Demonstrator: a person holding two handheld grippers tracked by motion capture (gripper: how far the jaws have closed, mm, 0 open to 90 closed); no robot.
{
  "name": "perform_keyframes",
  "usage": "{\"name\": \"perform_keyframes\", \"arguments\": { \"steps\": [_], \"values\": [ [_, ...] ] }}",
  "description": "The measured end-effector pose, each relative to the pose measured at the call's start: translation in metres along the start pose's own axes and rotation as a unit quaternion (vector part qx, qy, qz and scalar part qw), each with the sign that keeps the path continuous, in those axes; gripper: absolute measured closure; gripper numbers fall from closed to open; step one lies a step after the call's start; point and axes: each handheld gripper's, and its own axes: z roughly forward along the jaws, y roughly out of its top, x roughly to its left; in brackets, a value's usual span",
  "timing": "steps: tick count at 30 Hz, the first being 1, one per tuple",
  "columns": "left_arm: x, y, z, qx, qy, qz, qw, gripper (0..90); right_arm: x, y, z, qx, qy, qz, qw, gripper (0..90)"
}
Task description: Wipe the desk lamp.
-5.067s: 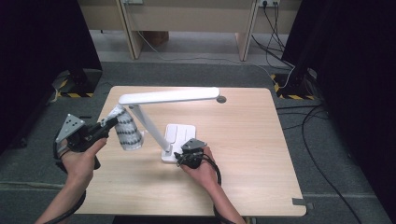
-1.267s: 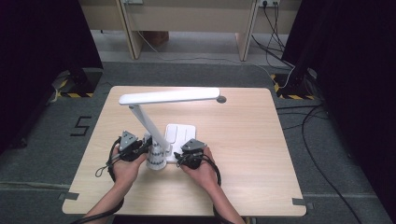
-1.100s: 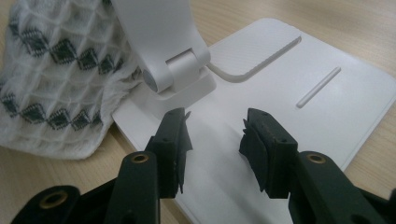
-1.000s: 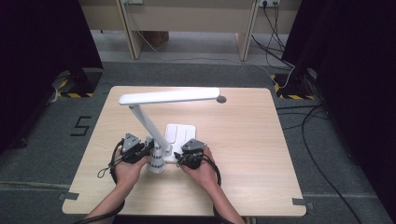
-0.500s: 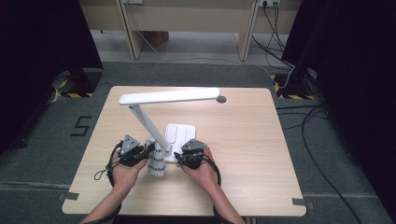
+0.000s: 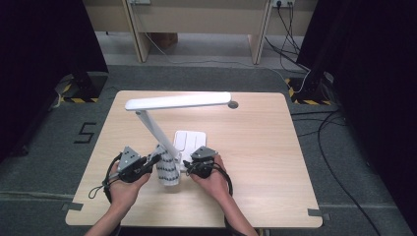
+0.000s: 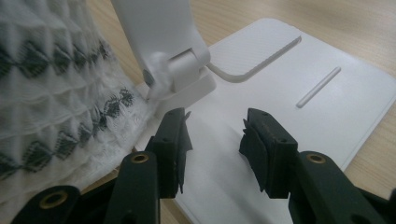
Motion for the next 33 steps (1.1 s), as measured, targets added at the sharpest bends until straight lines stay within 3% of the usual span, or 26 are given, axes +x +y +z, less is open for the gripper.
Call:
{"name": "perform_keyframes", "arguments": {
  "steps": [5,11,19,22,28,33],
  "values": [
    [-0.007,0.013,-0.010,-0.021,-0.010,0.009,0.9997,82.3,0.000,0.000,0.000,-0.001,0.000,0.000,1.0000,59.0],
    [-0.011,0.029,-0.017,-0.048,-0.004,0.023,0.9986,82.3,0.000,0.000,0.000,0.000,0.000,0.000,1.0000,59.0],
    [-0.012,0.036,-0.014,-0.051,-0.004,0.028,0.9983,82.3,0.000,0.000,0.000,0.002,0.002,0.002,1.0000,58.5],
    [-0.013,0.035,-0.012,-0.051,-0.004,0.027,0.9983,82.3,-0.001,0.005,-0.003,0.021,0.004,0.009,0.9997,54.0],
    [-0.012,0.035,-0.008,-0.047,-0.004,0.032,0.9984,82.3,-0.009,0.026,-0.038,-0.036,0.007,0.030,0.9989,49.3],
    [-0.013,0.034,-0.002,-0.041,-0.002,0.035,0.9985,82.3,-0.011,0.050,-0.080,-0.096,0.040,0.038,0.9938,44.8]
  ]
}}
